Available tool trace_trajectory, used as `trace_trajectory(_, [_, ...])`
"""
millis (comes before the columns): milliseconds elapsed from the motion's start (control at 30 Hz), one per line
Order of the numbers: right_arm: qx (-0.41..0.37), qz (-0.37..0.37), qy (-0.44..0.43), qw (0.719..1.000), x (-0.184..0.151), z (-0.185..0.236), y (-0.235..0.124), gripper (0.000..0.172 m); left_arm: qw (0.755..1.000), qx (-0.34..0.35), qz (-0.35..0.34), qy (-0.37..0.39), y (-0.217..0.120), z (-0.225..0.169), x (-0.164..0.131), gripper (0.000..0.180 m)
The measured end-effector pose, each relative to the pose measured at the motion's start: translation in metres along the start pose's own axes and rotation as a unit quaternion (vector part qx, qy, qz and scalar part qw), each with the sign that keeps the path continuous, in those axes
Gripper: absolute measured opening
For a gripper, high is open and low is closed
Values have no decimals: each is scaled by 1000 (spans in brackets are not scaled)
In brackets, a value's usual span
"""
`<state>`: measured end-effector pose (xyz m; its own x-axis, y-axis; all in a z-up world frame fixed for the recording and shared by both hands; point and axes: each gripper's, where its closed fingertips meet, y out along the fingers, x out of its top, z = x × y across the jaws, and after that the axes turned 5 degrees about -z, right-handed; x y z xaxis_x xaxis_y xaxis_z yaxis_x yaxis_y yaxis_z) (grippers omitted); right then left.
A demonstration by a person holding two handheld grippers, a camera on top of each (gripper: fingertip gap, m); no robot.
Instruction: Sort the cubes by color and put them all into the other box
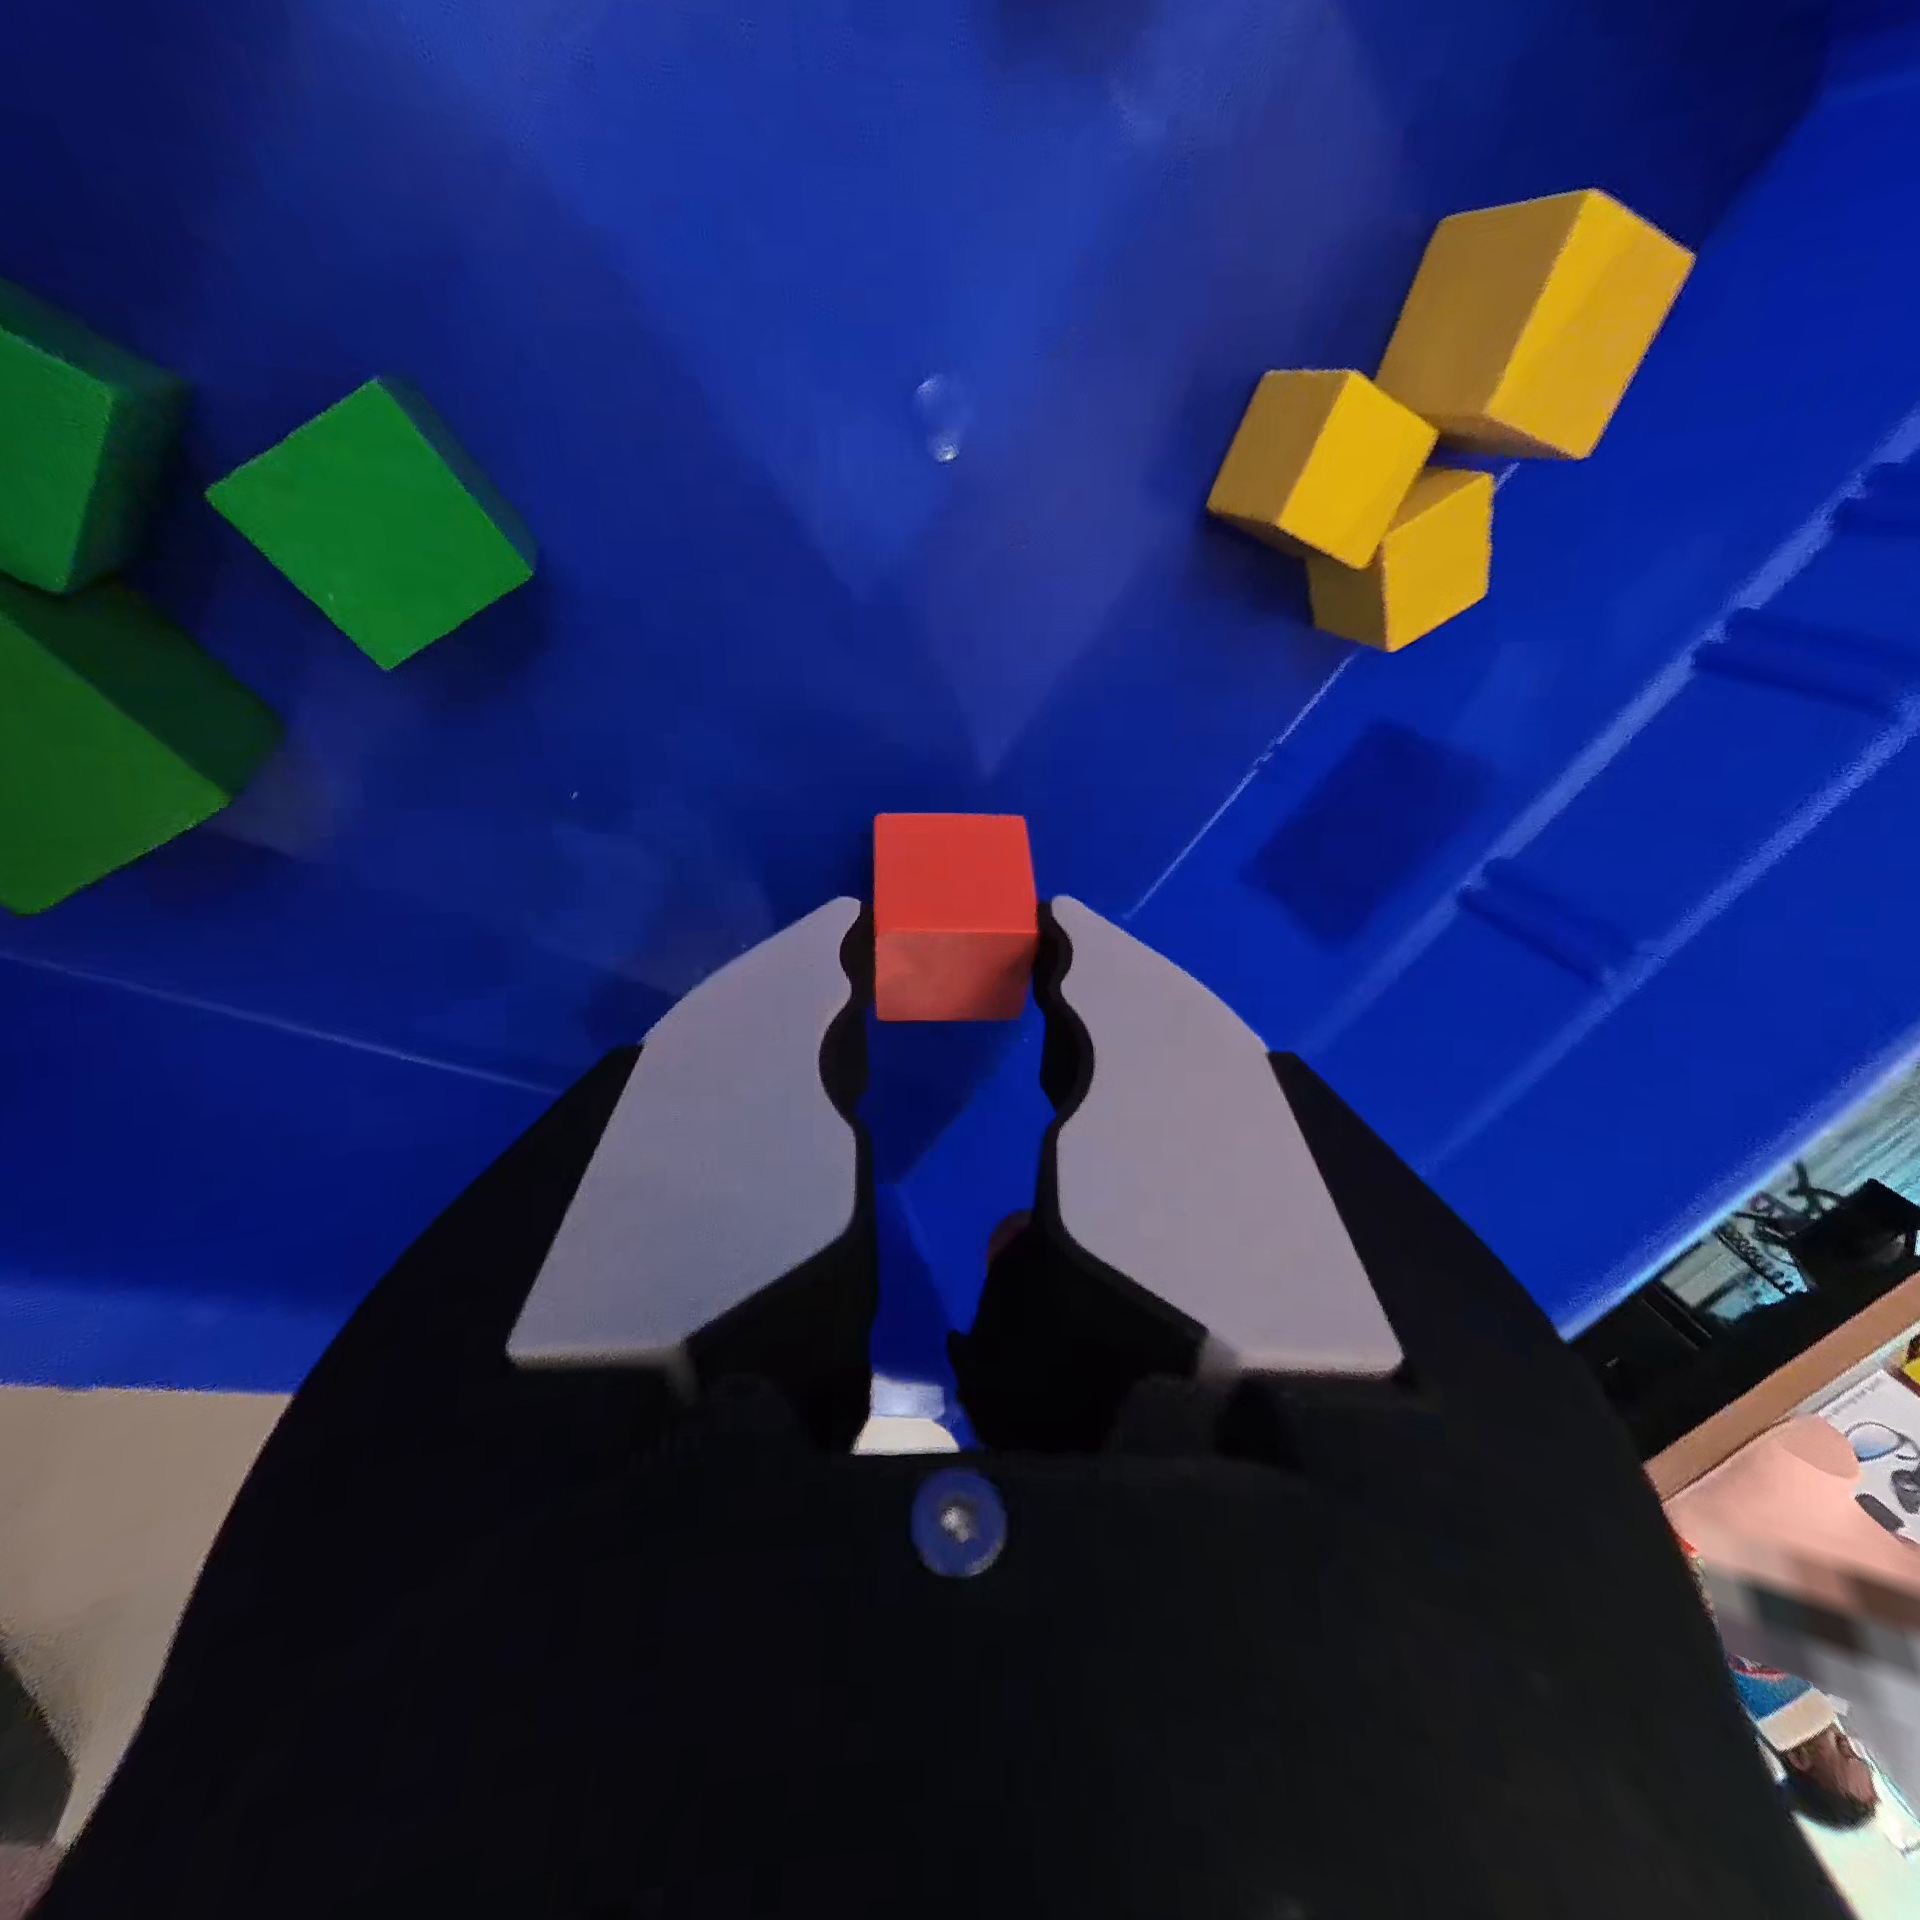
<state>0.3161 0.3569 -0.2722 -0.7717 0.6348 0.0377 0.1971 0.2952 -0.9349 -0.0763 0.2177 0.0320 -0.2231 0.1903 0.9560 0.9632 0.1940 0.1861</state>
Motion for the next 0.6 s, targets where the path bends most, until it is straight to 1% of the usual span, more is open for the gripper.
trace_trajectory(167, [-3, 5, 1, 1000, 1, -1, 3, 29, 1000, 2, 2, 2, 0, 1, -1, 0])
trace_trajectory(300, [-11, -9, 4, 1000, 6, -4, -1, 42, 1000, 2, 2, 3, -1, 2, -1, 0])
trace_trajectory(400, [-21, -27, 7, 999, 9, -8, -12, 44, 1000, 15, 4, 12, -5, 5, 2, 0])
trace_trajectory(500, [-46, -70, 15, 996, 19, -16, -34, 41, 998, 51, -1, 39, -20, 14, 14, 0])
trace_trajectory(600, [-69, -108, 12, 992, 31, -20, -55, 40, 988, 128, -6, 86, -51, 34, 33, 0])
